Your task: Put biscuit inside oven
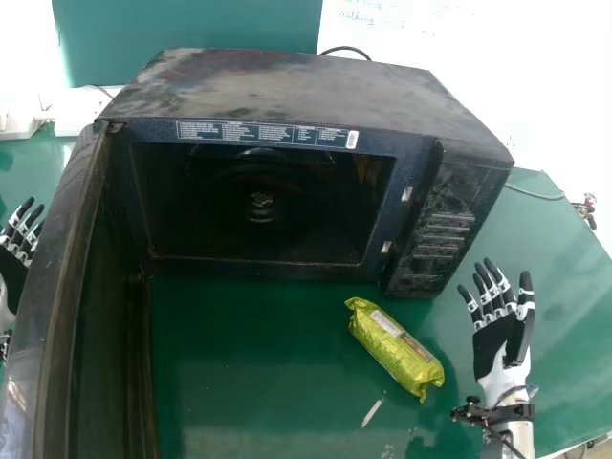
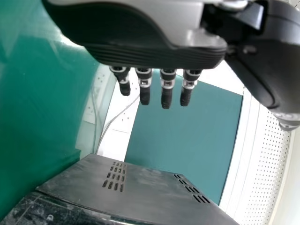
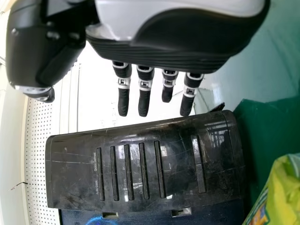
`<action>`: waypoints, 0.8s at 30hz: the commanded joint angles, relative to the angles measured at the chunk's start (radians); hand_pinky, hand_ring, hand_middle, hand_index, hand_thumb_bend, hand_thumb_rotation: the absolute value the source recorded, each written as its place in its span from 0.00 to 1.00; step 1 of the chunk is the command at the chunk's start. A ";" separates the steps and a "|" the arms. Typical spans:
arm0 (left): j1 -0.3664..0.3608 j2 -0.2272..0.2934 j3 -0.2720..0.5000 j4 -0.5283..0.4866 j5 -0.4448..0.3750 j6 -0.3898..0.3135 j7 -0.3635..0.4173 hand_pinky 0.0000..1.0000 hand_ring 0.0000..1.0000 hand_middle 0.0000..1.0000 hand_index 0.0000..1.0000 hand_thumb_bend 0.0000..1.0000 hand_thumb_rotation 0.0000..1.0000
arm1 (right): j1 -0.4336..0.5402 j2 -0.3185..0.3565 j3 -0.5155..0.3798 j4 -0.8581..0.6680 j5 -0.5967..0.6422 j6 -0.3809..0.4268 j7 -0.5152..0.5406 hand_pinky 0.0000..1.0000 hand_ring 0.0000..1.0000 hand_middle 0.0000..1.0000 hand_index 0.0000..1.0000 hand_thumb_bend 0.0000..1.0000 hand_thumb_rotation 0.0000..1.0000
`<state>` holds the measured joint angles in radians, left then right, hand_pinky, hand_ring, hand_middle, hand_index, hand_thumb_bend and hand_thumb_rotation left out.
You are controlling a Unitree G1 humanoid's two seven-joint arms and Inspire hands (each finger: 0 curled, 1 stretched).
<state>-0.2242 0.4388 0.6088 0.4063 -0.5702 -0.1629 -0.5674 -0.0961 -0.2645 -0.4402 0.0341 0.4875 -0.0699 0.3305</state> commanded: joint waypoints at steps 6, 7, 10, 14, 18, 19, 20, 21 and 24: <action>0.014 0.001 -0.002 -0.006 0.000 -0.006 0.002 1.00 1.00 1.00 1.00 0.98 1.00 | 0.004 0.002 -0.002 0.001 0.009 0.001 0.002 0.87 0.91 0.90 0.86 0.78 0.79; 0.014 0.001 -0.002 -0.007 0.000 -0.004 0.003 1.00 1.00 1.00 1.00 0.98 1.00 | 0.004 0.002 -0.002 0.003 0.009 0.000 0.003 0.88 0.91 0.90 0.86 0.78 0.80; 0.014 0.000 -0.001 -0.009 -0.001 -0.002 0.004 1.00 1.00 1.00 1.00 0.98 1.00 | 0.004 0.001 -0.003 0.003 0.008 0.001 0.002 0.88 0.91 0.89 0.85 0.79 0.80; 0.016 -0.002 -0.002 -0.013 0.000 -0.002 0.007 1.00 1.00 1.00 1.00 0.98 1.00 | 0.007 -0.007 -0.003 -0.004 0.000 0.008 -0.004 0.88 0.91 0.89 0.85 0.79 0.78; 0.022 -0.003 -0.002 -0.021 -0.004 -0.005 0.000 1.00 1.00 1.00 1.00 0.98 1.00 | 0.021 -0.030 0.008 -0.024 -0.071 -0.008 -0.026 0.93 0.92 0.90 0.85 0.78 0.80; 0.023 -0.003 -0.002 -0.024 -0.005 -0.003 -0.001 1.00 1.00 1.00 1.00 0.98 1.00 | 0.024 -0.035 0.011 -0.028 -0.102 -0.019 -0.039 0.94 0.92 0.90 0.85 0.78 0.80; 0.024 -0.003 -0.003 -0.027 -0.005 -0.003 -0.001 1.00 1.00 1.00 1.00 0.98 1.00 | 0.025 -0.039 0.010 -0.030 -0.125 -0.028 -0.050 0.93 0.92 0.89 0.85 0.80 0.79; 0.025 -0.003 -0.003 -0.027 -0.003 -0.004 -0.002 1.00 1.00 1.00 1.00 0.97 1.00 | 0.026 -0.044 0.010 -0.034 -0.143 -0.033 -0.057 0.93 0.91 0.88 0.84 0.83 0.75; 0.028 -0.004 -0.004 -0.031 -0.001 -0.003 0.004 1.00 1.00 1.00 1.00 0.97 1.00 | 0.034 -0.072 0.014 -0.042 -0.190 -0.056 -0.045 0.93 0.93 0.90 0.86 0.90 0.73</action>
<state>-0.2163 0.4381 0.6079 0.3916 -0.5704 -0.1629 -0.5661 -0.0812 -0.3155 -0.4292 0.0093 0.3118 -0.1033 0.2794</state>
